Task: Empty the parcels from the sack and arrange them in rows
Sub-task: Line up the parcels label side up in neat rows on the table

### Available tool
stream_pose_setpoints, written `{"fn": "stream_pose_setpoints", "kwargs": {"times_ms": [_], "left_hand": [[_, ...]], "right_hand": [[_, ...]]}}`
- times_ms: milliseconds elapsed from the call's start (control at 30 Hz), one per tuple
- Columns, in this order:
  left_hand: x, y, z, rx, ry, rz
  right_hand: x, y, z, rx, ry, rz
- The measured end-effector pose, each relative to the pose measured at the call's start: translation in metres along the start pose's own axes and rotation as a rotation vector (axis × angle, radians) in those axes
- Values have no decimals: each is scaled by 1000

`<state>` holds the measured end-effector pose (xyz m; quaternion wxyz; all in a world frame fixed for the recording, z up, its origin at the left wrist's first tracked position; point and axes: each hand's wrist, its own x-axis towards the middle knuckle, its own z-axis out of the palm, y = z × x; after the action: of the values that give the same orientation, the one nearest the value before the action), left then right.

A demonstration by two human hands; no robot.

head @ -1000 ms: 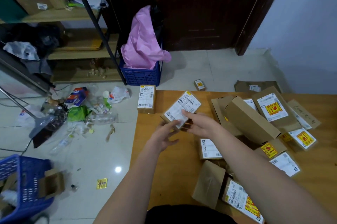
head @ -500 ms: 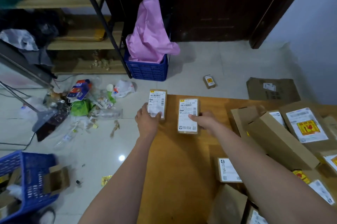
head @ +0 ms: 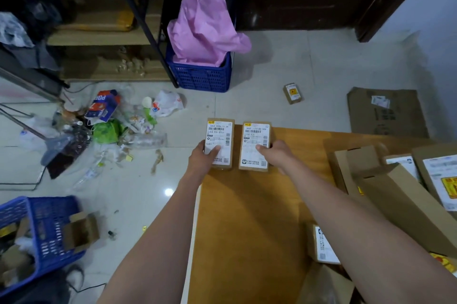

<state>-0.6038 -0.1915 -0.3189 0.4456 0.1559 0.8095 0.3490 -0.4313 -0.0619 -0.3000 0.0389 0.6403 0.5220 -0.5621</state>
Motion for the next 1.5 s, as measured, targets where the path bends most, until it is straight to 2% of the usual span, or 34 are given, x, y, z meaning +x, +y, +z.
{"fn": "stream_pose_setpoints", "kwargs": {"times_ms": [267,467,800,1067,1300,1500], "left_hand": [[1,-2,3,-22,47,-20],[0,-3,7,-48,95,-22],[-10,8,3,-43,52,-64],[-43,28,0,77,239,59],[-96,48,35,134,175,179],[-151,48,93,181,-25,229]], "right_hand": [[3,-10,12,-139,68,-10],[4,-10,18,-98,47,-7],[-16,-22,16,-93,-43,1],[-43,-23,-8,-136,47,-9],[-88,1,-52,-230,77,-57],[-129,53,-98,-403,98,-47]]}}
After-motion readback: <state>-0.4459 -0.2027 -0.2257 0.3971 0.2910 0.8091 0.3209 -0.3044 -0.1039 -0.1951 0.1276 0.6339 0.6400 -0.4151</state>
